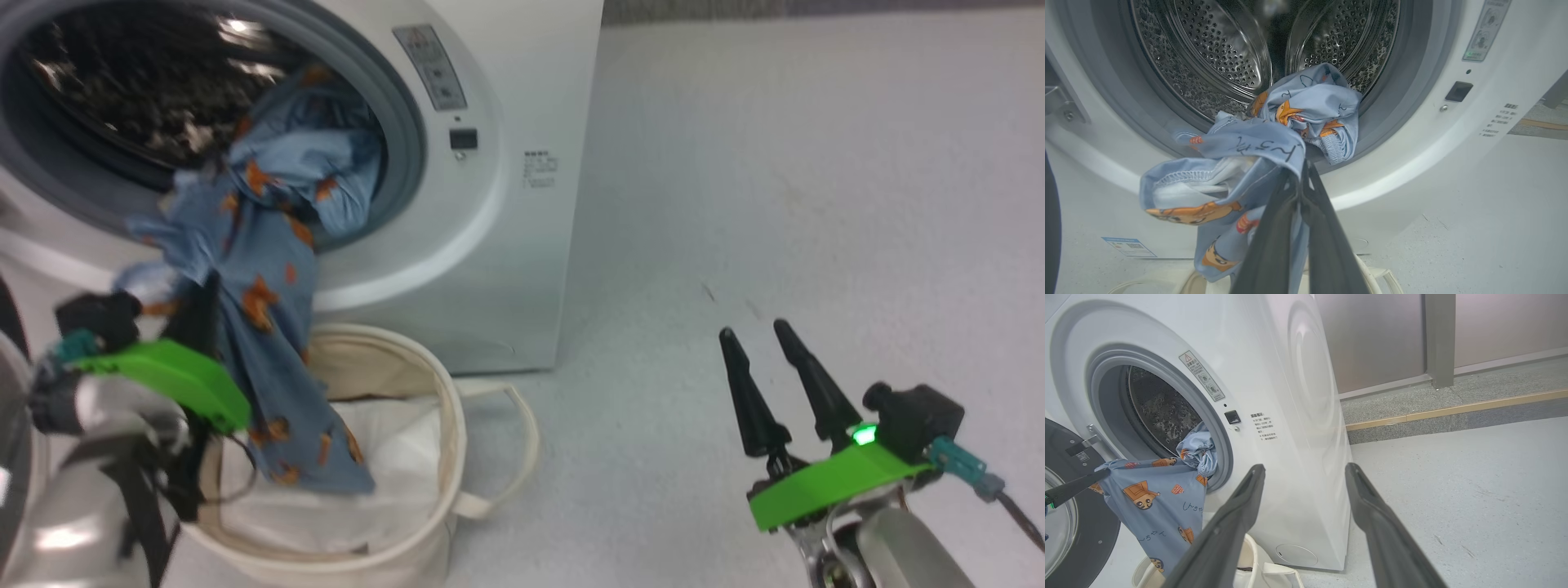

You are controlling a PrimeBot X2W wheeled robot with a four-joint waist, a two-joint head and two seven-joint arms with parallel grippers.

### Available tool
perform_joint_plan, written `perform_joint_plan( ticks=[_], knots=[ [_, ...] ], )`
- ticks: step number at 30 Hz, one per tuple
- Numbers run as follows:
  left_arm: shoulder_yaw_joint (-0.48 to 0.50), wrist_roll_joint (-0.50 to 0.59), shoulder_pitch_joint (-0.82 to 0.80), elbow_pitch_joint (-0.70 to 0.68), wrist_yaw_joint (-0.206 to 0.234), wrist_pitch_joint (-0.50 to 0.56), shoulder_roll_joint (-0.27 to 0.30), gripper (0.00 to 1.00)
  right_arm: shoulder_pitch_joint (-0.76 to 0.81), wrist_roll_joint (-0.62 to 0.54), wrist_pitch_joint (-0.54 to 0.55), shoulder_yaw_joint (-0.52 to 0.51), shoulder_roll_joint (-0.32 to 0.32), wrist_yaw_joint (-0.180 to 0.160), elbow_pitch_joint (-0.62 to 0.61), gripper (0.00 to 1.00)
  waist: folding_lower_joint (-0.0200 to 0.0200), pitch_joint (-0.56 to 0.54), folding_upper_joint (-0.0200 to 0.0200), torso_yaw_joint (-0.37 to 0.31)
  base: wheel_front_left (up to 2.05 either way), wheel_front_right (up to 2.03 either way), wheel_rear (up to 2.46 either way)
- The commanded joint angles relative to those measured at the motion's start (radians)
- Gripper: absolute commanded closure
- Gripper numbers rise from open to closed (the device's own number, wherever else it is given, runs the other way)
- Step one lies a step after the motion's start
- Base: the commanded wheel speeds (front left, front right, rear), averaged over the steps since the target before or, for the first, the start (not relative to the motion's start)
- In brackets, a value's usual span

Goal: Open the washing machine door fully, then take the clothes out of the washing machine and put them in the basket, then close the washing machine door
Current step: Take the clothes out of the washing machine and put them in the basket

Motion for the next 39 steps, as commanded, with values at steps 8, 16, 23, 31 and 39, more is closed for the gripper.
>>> perform_joint_plan(
  ticks=[8,16,23,31,39],
  knots=[
    [0.029,0.047,0.119,-0.153,0.017,-0.013,-0.002,1.00,0.026,0.015,-0.005,0.031,-0.018,0.000,-0.018,0.00,0.0000,-0.106,0.0000,0.055,0.00,0.00,0.00],
    [0.022,0.026,0.244,-0.272,0.047,0.013,-0.011,1.00,0.031,0.014,-0.005,0.027,-0.026,0.000,-0.024,0.00,0.0000,-0.110,0.0000,0.059,0.00,0.00,0.00],
    [0.012,0.009,0.269,-0.269,0.056,0.057,-0.011,1.00,0.017,0.008,-0.005,0.015,-0.033,0.000,-0.039,0.00,0.0000,-0.065,0.0000,0.041,0.00,0.00,0.00],
    [-0.047,0.002,0.303,-0.181,0.033,0.112,-0.058,1.00,0.014,0.003,-0.005,-0.002,-0.033,0.000,-0.044,0.00,0.0000,-0.047,0.0000,0.031,0.00,0.00,0.00],
    [-0.053,-0.014,0.299,-0.110,0.020,0.084,-0.077,1.00,0.008,0.003,-0.005,-0.006,-0.038,0.000,-0.052,0.00,0.0000,-0.042,0.0000,0.052,0.00,0.00,0.00]
  ],
)
